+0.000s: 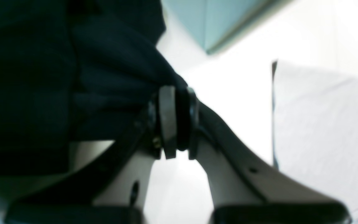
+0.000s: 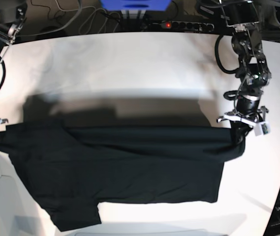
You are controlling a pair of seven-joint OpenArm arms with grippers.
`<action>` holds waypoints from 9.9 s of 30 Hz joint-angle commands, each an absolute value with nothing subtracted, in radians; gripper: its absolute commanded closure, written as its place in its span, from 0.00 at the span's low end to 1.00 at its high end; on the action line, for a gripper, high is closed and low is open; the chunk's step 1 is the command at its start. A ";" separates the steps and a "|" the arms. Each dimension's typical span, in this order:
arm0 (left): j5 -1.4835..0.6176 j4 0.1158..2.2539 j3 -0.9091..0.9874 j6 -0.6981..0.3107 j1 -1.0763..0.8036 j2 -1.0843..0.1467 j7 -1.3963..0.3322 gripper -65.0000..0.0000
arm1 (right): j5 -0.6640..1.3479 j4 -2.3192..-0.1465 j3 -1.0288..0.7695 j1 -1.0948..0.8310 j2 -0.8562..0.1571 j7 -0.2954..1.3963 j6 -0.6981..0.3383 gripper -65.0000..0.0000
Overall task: Fold the T-shirt properly
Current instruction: 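Drag the held shirt edge back toward the robot with both grippers, then pull the shirt up the table with both grippers and release, then regrasp the shirt's collar edge with both grippers, then carry the collar edge with both grippers toward the hem, then grasp the hem with both grippers and fold it toward the collar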
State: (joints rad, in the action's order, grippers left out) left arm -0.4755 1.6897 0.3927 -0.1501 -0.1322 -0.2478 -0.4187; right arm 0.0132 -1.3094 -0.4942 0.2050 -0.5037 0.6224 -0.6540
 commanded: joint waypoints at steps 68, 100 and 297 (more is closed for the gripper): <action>-0.444 1.854 0.707 -0.142 -0.163 -0.232 -0.866 1.00 | -0.001 -1.593 -0.507 0.229 -0.522 0.826 -0.693 1.00; -0.441 1.782 0.717 -0.142 -0.470 -0.151 -0.862 1.00 | 0.001 -1.623 -0.716 -0.309 -0.361 0.748 -0.693 1.00; -0.584 1.675 0.556 -0.139 -0.128 -0.257 -0.579 1.00 | 0.206 -1.472 -0.473 -0.010 -0.344 0.300 -0.593 1.00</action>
State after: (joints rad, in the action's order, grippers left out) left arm -0.5777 1.6539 0.5495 -0.1379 -0.1371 -0.2413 -0.6064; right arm 0.1913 -1.4494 -0.4648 -0.0250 -0.3241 0.3313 -0.5877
